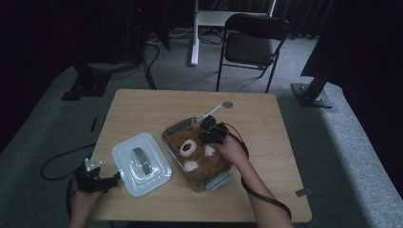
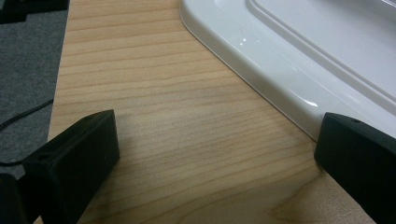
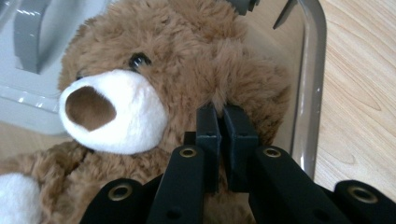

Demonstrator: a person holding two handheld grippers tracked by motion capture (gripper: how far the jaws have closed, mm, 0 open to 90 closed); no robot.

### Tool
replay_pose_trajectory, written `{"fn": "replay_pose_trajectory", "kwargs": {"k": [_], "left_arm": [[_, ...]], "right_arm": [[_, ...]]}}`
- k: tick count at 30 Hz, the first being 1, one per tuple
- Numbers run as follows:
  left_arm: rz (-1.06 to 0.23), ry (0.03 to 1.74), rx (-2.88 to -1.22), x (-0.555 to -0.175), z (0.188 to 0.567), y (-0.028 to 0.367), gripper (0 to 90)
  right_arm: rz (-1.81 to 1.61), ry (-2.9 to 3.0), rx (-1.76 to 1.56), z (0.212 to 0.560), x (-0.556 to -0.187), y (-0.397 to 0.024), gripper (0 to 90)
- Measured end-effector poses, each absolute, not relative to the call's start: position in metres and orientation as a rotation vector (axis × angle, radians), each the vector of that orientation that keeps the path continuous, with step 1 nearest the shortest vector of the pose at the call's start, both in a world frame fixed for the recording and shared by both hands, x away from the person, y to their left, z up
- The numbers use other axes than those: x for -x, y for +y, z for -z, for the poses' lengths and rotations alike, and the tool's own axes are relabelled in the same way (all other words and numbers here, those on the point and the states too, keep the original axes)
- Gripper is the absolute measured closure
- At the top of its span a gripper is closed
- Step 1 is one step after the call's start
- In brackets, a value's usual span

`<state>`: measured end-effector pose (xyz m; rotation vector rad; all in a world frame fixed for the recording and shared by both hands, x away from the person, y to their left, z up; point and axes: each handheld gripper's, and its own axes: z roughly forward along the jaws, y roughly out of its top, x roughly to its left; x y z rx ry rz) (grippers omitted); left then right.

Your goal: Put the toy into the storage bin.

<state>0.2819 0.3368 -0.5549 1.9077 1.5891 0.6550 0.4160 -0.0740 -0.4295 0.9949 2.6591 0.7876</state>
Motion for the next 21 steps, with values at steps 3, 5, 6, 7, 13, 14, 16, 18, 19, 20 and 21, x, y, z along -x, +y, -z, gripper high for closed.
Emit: {"fn": "replay_pose_trajectory", "kwargs": {"k": [3, 5, 6, 7, 13, 14, 16, 18, 19, 20, 21], "left_arm": [[-0.655, 1.589, -1.907, -0.282, 0.555, 0.337, 0.6], [-0.655, 1.589, -1.907, -0.282, 0.555, 0.337, 0.6], [-0.655, 1.589, -1.907, -0.282, 0.555, 0.337, 0.6], [-0.655, 1.589, -1.907, -0.282, 0.555, 0.337, 0.6], [-0.655, 1.589, -1.908, -0.282, 0.555, 0.337, 0.6], [-0.655, 1.589, -1.907, -0.282, 0.555, 0.337, 0.6], [-0.655, 1.589, -1.907, -0.282, 0.555, 0.337, 0.7], [-0.655, 1.589, -1.907, -0.282, 0.555, 0.337, 0.7], [-0.655, 1.589, -1.907, -0.282, 0.555, 0.337, 0.6], [-0.655, 1.589, -1.907, -0.282, 0.555, 0.337, 0.6], [-0.655, 1.589, -1.908, -0.282, 0.555, 0.337, 0.7]], "right_arm": [[-0.683, 2.684, -0.977, 0.433, -0.418, -0.064, 87.2], [-0.603, 2.704, -0.961, 0.436, -0.420, -0.057, 88.8], [-0.574, 2.708, -0.949, 0.437, -0.421, -0.055, 89.0], [-0.547, 2.712, -0.951, 0.438, -0.422, -0.052, 89.1], [-0.486, 2.727, -0.941, 0.441, -0.424, -0.048, 89.3], [-0.496, 2.722, -0.947, 0.440, -0.423, -0.048, 88.6], [-0.627, 2.725, -0.995, 0.435, -0.420, -0.059, 82.5], [-0.713, 2.725, -1.011, 0.429, -0.417, -0.069, 79.6], [-0.756, 2.717, -1.020, 0.425, -0.416, -0.075, 78.4], [-0.791, 2.710, -1.027, 0.421, -0.414, -0.080, 77.8], [-0.822, 2.697, -1.032, 0.417, -0.411, -0.085, 76.3]]}}
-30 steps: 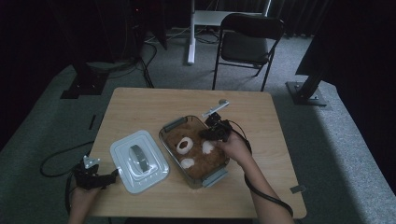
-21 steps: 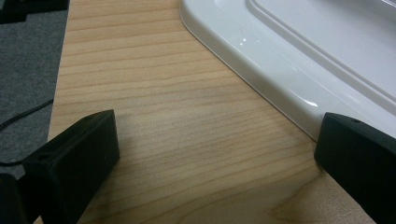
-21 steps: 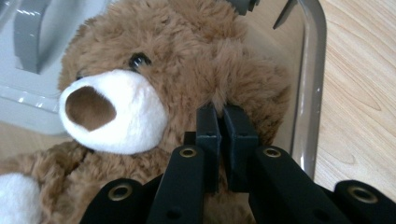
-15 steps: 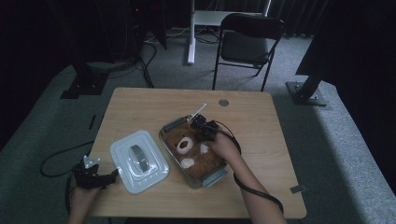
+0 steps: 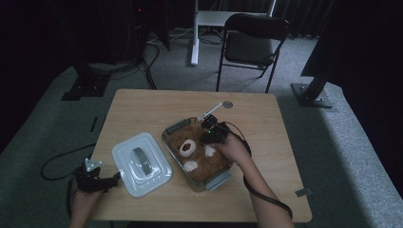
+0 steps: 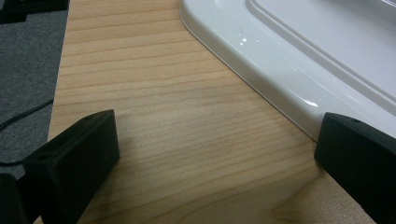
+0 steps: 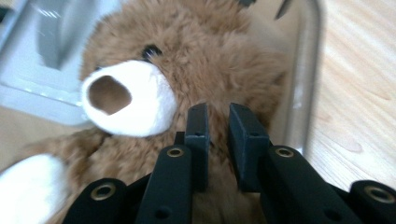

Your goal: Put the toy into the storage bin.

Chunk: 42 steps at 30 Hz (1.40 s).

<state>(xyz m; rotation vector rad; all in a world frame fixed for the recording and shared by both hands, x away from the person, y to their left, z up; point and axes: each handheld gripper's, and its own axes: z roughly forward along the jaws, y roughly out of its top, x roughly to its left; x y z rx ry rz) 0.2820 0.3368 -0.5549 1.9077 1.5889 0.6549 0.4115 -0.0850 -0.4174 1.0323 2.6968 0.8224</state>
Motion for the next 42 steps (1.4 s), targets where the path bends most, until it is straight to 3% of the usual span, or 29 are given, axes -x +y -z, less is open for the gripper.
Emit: {"fn": "replay_pose_trajectory", "kwargs": {"k": [7, 10, 13, 17, 20, 29, 42], "left_arm": [[-0.657, 1.588, -1.906, -0.282, 0.555, 0.337, 0.7], [-0.657, 1.588, -1.906, -0.282, 0.555, 0.337, 0.7], [-0.656, 1.589, -1.907, -0.282, 0.555, 0.337, 0.6], [-0.655, 1.589, -1.908, -0.282, 0.555, 0.337, 0.7], [-0.657, 1.589, -1.906, -0.282, 0.555, 0.337, 0.7], [-0.657, 1.588, -1.909, -0.282, 0.555, 0.337, 0.7], [-0.656, 1.589, -1.907, -0.282, 0.555, 0.337, 0.6]], "right_arm": [[-1.065, 2.596, -1.057, 0.385, -0.391, -0.120, 57.9], [-1.169, 2.567, -1.064, 0.373, -0.381, -0.136, 53.9], [-1.218, 2.544, -1.046, 0.366, -0.368, -0.147, 58.4], [-1.191, 2.589, -0.965, 0.374, -0.349, -0.154, 75.4], [-1.133, 2.650, -0.927, 0.387, -0.340, -0.155, 81.9], [-0.963, 2.680, -0.999, 0.420, -0.354, -0.147, 88.3], [-0.698, 2.777, -0.901, 0.434, -0.362, -0.117, 89.9]]}}
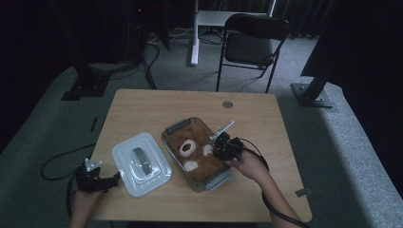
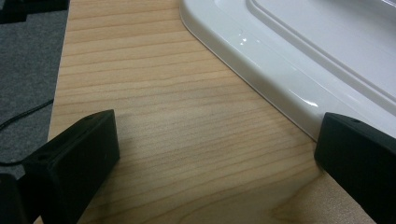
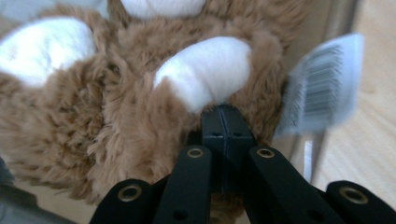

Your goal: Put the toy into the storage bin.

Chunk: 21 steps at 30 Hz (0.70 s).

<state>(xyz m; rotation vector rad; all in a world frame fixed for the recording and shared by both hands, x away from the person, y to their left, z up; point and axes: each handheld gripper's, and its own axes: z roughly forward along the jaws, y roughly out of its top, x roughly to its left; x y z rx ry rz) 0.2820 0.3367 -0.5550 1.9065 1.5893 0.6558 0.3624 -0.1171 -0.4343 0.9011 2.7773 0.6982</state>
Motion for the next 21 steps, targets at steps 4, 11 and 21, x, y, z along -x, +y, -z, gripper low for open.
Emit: {"fn": "replay_pose_trajectory", "kwargs": {"k": [4, 11, 21], "left_arm": [[-0.657, 1.592, -1.905, -0.282, 0.555, 0.337, 0.7], [-0.658, 1.592, -1.905, -0.282, 0.555, 0.337, 0.7], [-0.658, 1.591, -1.905, -0.282, 0.555, 0.337, 0.7]], "right_arm": [[-0.549, 2.838, -0.820, 0.439, -0.365, -0.102, 90.0], [-0.299, 2.810, -0.694, 0.447, -0.359, -0.075, 90.0], [-0.577, 2.725, -0.769, 0.422, -0.354, -0.100, 87.2]]}}
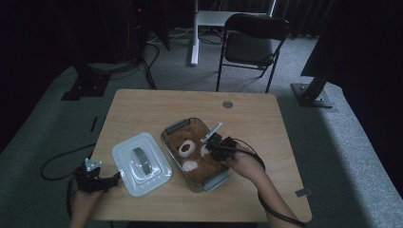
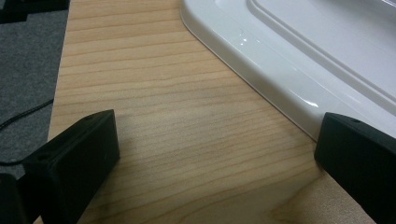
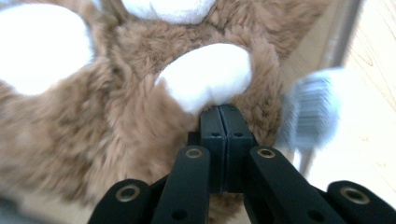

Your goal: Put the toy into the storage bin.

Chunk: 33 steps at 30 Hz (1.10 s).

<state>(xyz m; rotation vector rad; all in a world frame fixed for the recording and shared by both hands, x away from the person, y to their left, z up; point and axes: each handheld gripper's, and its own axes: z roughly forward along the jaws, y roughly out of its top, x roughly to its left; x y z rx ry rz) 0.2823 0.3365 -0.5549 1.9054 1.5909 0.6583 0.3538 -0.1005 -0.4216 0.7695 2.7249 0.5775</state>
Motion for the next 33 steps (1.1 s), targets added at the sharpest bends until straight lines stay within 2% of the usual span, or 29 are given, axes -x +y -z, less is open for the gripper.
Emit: {"fn": "replay_pose_trajectory", "kwargs": {"k": [2, 6, 7, 9, 11, 12, 19, 21, 26, 33], "left_arm": [[-0.658, 1.591, -1.906, -0.282, 0.555, 0.337, 0.6], [-0.661, 1.599, -1.901, -0.282, 0.555, 0.336, 0.6], [-0.660, 1.599, -1.901, -0.282, 0.555, 0.336, 0.6], [-0.665, 1.607, -1.895, -0.282, 0.555, 0.336, 0.6], [-0.666, 1.614, -1.892, -0.282, 0.555, 0.335, 0.7], [-0.667, 1.617, -1.889, -0.282, 0.555, 0.335, 0.7], [-0.632, 1.660, -1.875, -0.283, 0.551, 0.336, 0.7], [-0.631, 1.656, -1.850, -0.281, 0.545, 0.335, 0.7], [-0.624, 1.683, -1.831, -0.279, 0.534, 0.330, 0.7], [-0.531, 1.631, -1.819, -0.276, 0.518, 0.307, 0.6]], "right_arm": [[-0.679, 2.709, -0.800, 0.414, -0.351, -0.112, 80.7], [-0.878, 2.642, -0.851, 0.399, -0.344, -0.136, 57.4], [-0.929, 2.623, -0.858, 0.396, -0.344, -0.142, 48.9], [-1.031, 2.536, -0.872, 0.392, -0.344, -0.155, 38.0], [-1.095, 2.431, -0.899, 0.392, -0.346, -0.166, 17.4], [-1.122, 2.423, -0.918, 0.393, -0.349, -0.172, 14.7], [-1.138, 2.282, -1.090, 0.414, -0.365, -0.201, 12.6], [-1.097, 2.302, -1.126, 0.431, -0.371, -0.207, 12.9], [-1.065, 2.271, -1.176, 0.458, -0.375, -0.215, 12.9], [-1.014, 2.247, -1.242, 0.483, -0.382, -0.215, 12.8]]}}
